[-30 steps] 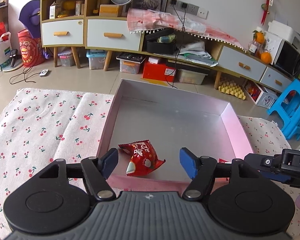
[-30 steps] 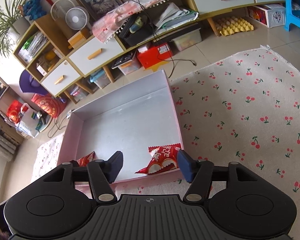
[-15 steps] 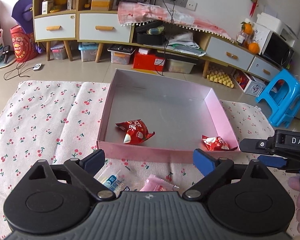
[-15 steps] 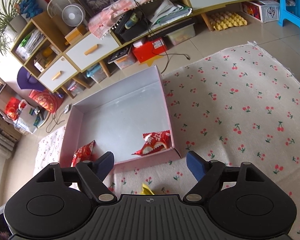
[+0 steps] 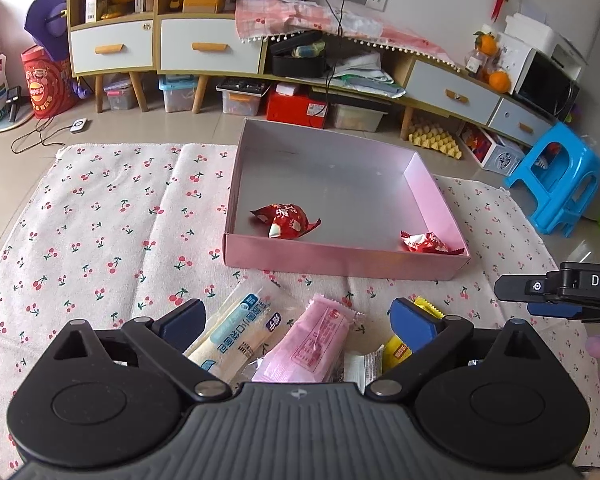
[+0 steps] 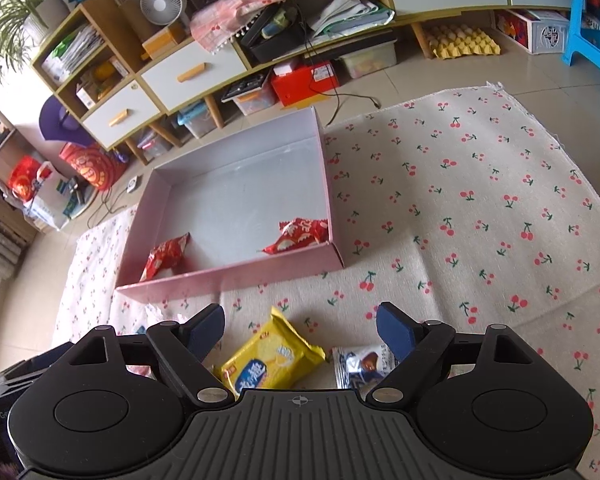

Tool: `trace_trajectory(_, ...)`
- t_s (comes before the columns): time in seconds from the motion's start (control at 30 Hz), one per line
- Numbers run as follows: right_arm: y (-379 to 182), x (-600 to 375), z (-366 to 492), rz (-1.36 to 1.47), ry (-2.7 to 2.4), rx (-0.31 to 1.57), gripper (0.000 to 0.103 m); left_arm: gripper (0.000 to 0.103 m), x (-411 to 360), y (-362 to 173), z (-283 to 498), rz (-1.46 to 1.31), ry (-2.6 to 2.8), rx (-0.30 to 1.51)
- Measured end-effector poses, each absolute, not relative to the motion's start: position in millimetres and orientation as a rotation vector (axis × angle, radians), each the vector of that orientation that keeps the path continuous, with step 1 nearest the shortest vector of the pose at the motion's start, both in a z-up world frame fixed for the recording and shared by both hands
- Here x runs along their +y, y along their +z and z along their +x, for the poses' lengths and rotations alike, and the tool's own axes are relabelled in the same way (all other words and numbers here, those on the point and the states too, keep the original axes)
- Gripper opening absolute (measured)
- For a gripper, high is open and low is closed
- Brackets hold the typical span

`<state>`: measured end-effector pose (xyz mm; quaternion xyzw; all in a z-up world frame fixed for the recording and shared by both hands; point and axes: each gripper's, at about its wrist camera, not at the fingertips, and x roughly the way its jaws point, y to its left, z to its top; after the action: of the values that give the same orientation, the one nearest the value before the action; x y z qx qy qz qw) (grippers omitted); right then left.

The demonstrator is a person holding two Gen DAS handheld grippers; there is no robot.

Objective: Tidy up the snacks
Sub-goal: 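Withdraw both tools from the box back toward the snack pile, then grasp the pink packet with the left gripper while the right grasps the yellow cracker packet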

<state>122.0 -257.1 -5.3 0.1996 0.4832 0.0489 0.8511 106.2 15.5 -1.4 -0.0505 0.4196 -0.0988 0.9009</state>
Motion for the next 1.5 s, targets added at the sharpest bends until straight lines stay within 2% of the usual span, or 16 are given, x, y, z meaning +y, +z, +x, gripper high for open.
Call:
trace_trajectory(0.5,-6.8,-240.0,94.4,0.333,0.156,1.075,0.085,0.100,38.9,-8.8,88.5,-0.077,-0.189,0.914)
trace_trajectory(0.67,-12.2,-234.5,94.3,0.318,0.155,1.102,0.085,0.096,43.0,-13.2,89.4,-0.079,-0.190,0.936)
trace_trajectory(0.87,-21.9,-230.9,98.9,0.364,0.151,1.138,0.085,0.085,40.5,-18.0,93.1,-0.086,-0.226,0.947)
trace_trajectory(1.03,-31.3,-231.4,107.1,0.457,0.137,1.163,0.085,0.065,29.4,-19.7,98.9,-0.084,-0.286,0.941)
trace_trajectory(1.13,-36.4,-231.5,113.4,0.533,0.130,1.172,0.085,0.059,21.7,-21.6,104.3,-0.076,-0.314,0.943)
trace_trajectory(1.27,-43.9,-228.2,123.0,0.611,0.119,1.187,0.084,0.054,15.0,-28.5,114.2,-0.067,-0.322,0.975)
trace_trajectory(1.5,-59.7,-215.7,138.4,0.622,0.051,1.226,0.069,0.050,1.7,-36.6,122.9,-0.015,-0.344,1.025)
